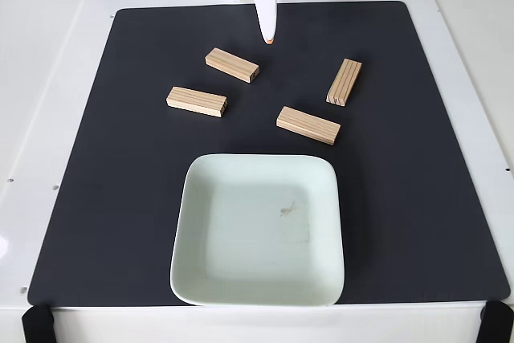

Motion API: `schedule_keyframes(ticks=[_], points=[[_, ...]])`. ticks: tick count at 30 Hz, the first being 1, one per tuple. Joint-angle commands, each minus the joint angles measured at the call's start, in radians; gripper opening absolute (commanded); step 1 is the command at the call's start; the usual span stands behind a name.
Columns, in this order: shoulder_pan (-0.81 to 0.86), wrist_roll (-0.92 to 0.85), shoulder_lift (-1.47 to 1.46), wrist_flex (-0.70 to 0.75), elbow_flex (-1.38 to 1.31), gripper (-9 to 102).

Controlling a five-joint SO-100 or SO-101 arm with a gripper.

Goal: Pick up the wooden block and place them on the plate.

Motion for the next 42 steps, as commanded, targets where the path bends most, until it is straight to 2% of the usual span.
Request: schedule_keyframes(ticks=[1, 42], points=[[-0.002, -0.008, 0.009, 0.005, 0.005, -1], [-0.026, -0.009, 0.002, 0.017, -0.038, 0]])
